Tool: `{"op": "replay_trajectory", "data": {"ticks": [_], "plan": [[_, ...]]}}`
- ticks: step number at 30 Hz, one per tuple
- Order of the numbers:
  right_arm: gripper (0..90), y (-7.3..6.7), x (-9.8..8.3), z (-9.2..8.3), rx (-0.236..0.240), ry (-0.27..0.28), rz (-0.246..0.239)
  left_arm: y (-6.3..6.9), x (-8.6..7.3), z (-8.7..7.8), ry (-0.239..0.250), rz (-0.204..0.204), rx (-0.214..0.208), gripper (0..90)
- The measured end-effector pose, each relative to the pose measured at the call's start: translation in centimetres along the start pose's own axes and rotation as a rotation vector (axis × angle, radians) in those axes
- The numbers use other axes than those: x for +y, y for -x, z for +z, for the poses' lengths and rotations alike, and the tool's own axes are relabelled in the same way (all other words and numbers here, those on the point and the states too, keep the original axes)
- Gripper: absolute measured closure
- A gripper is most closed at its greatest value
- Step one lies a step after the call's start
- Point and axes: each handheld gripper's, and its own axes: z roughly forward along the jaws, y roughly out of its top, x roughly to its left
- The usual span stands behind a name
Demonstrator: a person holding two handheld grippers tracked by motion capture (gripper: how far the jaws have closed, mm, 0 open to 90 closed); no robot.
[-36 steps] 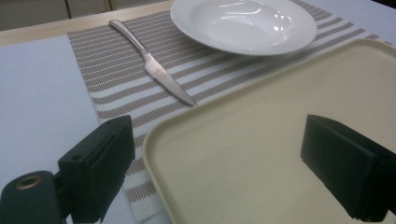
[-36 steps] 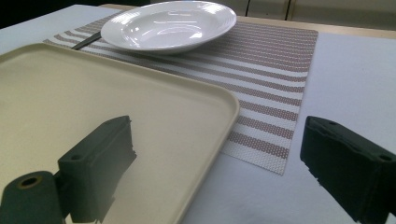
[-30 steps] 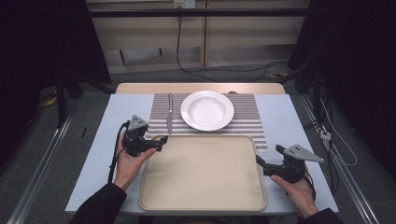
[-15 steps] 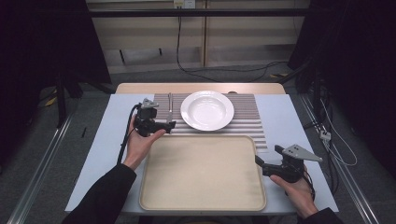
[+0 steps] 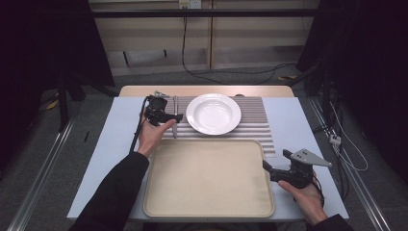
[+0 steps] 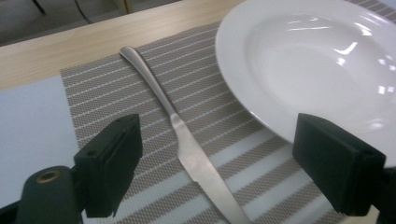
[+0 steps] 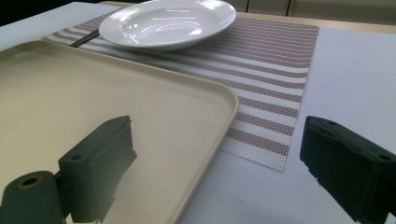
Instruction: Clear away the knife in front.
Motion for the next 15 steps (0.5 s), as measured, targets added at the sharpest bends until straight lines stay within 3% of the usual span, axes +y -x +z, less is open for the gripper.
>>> {"op": "replay_trajectory", "data": {"ticks": [2, 5, 12, 14, 15], "plan": [[9.7, 0.0, 0.0, 0.0, -0.001, -0.001, 0.000, -0.5, 0.3, 0.8, -0.011, -0.016, 0.012, 18.1], [9.6, -0.1, 0.0, 0.0, -0.004, -0.001, -0.001, -0.9, 0.6, 1.5, -0.031, -0.001, 0.033, 19.8], [9.6, -0.1, 0.0, 0.0, -0.003, -0.003, -0.002, -1.7, 0.9, 2.8, -0.048, -0.023, 0.036, 26.9], [9.6, -0.1, 0.0, 0.0, -0.003, -0.005, -0.002, -2.0, 1.0, 3.3, -0.061, -0.006, 0.045, 34.4], [9.6, -0.1, 0.0, 0.0, -0.003, -0.005, -0.002, -2.2, 1.2, 3.9, -0.066, -0.021, 0.060, 37.1]]}}
